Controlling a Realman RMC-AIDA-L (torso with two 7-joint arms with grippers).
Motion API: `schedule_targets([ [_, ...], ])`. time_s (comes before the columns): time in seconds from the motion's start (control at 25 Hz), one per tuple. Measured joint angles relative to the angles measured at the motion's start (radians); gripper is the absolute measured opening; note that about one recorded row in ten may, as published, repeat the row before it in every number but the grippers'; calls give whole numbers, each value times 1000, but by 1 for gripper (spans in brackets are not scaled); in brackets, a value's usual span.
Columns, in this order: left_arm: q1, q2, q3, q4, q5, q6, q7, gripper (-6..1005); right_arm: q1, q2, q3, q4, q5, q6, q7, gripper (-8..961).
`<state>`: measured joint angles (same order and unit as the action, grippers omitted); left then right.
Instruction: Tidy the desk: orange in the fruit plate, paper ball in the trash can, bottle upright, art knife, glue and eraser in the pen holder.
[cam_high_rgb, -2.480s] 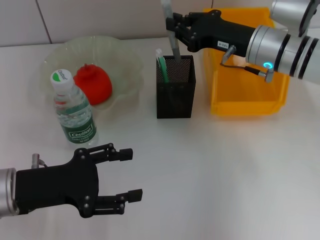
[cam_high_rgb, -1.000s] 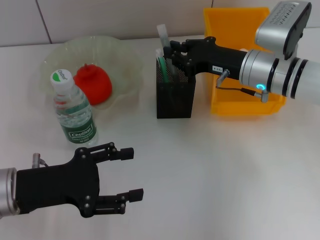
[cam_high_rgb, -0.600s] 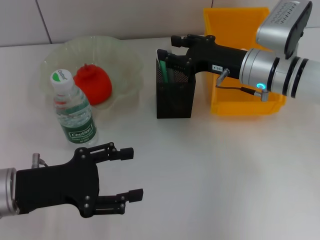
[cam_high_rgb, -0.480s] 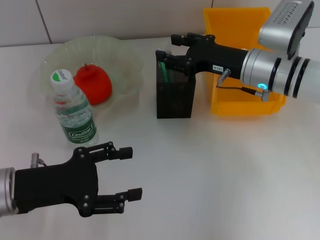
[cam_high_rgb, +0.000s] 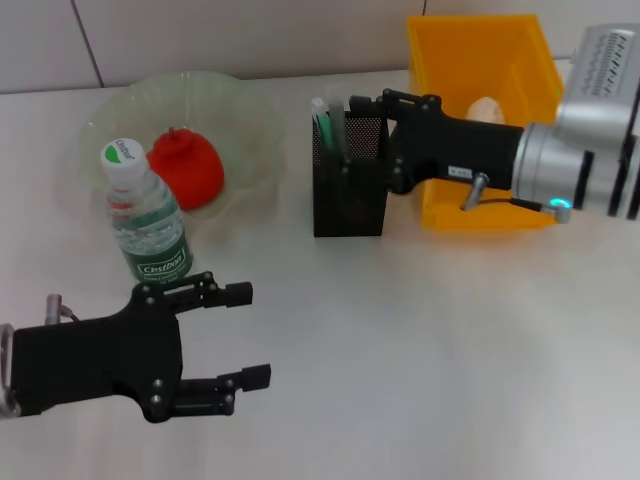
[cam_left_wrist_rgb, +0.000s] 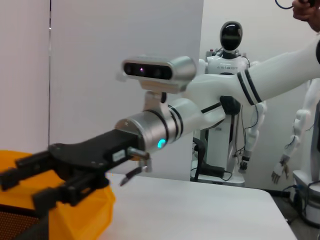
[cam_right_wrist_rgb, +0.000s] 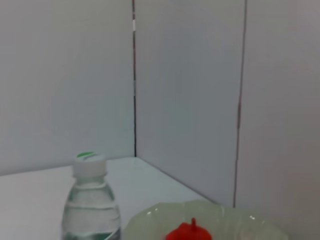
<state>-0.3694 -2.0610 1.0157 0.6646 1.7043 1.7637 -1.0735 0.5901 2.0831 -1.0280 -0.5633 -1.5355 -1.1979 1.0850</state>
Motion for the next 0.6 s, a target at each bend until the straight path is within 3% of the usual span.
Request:
schedule_targets([
  [0.32,-2,4,-22,47,5,-15,-1,810,-108,-1,-101,-205,-161,-89,157,783],
  [0.6,-9,11,-25,50,12,-25,3,810,-140,0,-119,-231,-214,-197,193,783],
])
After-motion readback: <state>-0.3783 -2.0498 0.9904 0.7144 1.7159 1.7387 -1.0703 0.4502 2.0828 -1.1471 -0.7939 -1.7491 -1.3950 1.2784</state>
